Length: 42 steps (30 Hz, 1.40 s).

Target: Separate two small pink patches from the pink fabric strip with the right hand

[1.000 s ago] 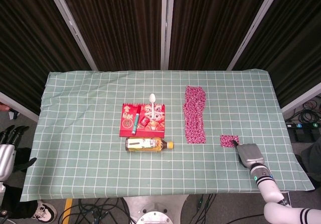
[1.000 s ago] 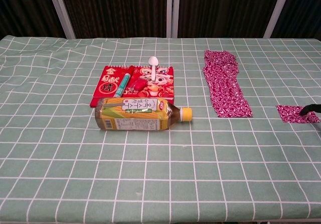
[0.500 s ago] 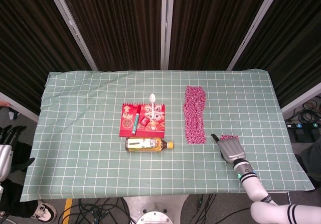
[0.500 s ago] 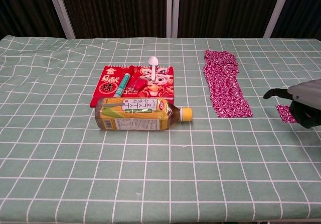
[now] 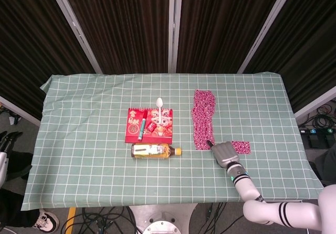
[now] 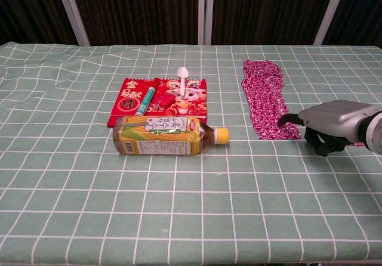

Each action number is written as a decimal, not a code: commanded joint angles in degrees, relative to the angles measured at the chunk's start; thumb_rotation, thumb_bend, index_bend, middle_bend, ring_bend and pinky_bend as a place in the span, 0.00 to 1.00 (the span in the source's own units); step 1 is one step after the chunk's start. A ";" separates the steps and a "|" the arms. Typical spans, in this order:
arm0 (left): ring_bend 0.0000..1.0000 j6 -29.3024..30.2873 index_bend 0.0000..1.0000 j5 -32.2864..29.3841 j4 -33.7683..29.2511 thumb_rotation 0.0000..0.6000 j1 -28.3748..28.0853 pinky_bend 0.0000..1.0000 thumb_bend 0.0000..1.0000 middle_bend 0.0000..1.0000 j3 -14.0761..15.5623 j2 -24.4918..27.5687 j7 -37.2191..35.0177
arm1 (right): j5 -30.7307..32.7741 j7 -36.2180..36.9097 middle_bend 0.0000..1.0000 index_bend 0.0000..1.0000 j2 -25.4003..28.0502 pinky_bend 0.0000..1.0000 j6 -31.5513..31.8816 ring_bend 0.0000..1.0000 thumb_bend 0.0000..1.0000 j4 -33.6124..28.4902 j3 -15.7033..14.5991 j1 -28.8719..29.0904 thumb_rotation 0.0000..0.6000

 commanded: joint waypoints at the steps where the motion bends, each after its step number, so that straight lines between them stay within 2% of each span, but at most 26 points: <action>1: 0.07 0.02 0.15 -0.02 0.05 1.00 0.03 0.17 0.10 0.14 -0.01 -0.04 -0.07 | 0.57 -0.41 0.87 0.08 -0.19 0.64 -0.05 0.74 1.00 -0.21 -0.48 0.42 1.00; 10: 0.07 0.05 0.15 0.30 -0.19 1.00 -0.02 0.17 0.10 0.14 0.02 0.03 0.23 | -0.52 0.03 0.87 0.11 0.42 0.64 0.85 0.74 1.00 -1.41 -2.98 0.04 1.00; 30: 0.07 0.55 0.15 1.01 -1.96 1.00 -0.05 0.17 0.10 0.14 -0.02 0.66 1.10 | -7.73 -1.10 0.87 0.13 2.48 0.64 4.50 0.74 1.00 -9.76 -9.03 -2.29 1.00; 42: 0.07 1.20 0.15 1.01 -1.80 1.00 0.32 0.17 0.10 0.14 -0.12 0.97 0.45 | -10.81 -3.74 0.87 0.13 1.43 0.64 6.02 0.74 1.00 -13.23 -10.74 -2.60 1.00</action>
